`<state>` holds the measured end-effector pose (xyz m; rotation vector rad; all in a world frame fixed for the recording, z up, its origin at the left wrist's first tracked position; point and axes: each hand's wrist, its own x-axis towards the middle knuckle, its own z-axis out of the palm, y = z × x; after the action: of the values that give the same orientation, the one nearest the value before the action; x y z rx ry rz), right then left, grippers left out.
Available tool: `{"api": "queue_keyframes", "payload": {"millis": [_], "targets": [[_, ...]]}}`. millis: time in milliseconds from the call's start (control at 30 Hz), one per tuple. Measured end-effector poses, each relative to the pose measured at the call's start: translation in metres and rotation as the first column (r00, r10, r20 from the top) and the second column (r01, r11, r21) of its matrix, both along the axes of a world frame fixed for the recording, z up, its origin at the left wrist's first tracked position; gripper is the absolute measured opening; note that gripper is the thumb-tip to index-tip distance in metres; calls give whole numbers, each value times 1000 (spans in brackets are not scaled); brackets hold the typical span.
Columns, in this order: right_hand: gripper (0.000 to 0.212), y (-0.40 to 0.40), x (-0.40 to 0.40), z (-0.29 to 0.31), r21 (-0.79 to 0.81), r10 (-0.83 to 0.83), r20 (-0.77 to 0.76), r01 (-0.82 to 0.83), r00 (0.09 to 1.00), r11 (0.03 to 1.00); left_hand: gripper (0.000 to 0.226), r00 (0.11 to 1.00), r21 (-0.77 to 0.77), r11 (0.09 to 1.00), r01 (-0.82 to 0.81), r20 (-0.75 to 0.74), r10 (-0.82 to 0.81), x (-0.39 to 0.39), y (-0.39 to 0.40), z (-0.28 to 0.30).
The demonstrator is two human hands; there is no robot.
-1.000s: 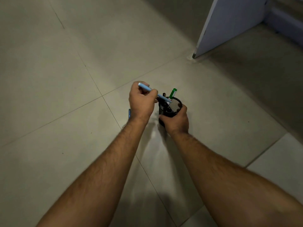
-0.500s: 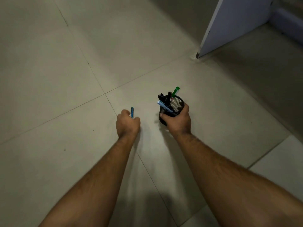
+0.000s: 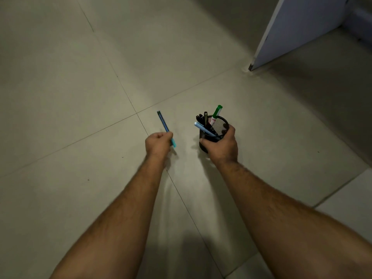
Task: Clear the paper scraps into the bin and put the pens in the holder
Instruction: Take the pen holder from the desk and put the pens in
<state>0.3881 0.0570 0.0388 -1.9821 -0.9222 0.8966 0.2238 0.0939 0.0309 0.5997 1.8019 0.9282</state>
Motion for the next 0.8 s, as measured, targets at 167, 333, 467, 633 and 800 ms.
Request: {"api": "queue_keyframes", "payload": {"millis": [167,333,467,633,800], "targets": [[79,1,14,2,-3,-55,47,55,997,998,9,947,300,899,320,-59,-317,20,13,56],[82,2,15,1,-18,-57,94,58,994,998,17,644,293,599,745,-552,-530,47,15,74],[78,2,13,0,-29,-6,88,9,996,1000,20,402,96,498,862,-728,-555,71,12,79],[76,2,15,3,-49,37,34,-35,999,998,31,556,240,577,781,-688,-466,92,2,77],[85,-1,11,5,-20,8,-9,-9,1000,1000,18,848,458,744,486,-453,-275,89,-2,72]]}}
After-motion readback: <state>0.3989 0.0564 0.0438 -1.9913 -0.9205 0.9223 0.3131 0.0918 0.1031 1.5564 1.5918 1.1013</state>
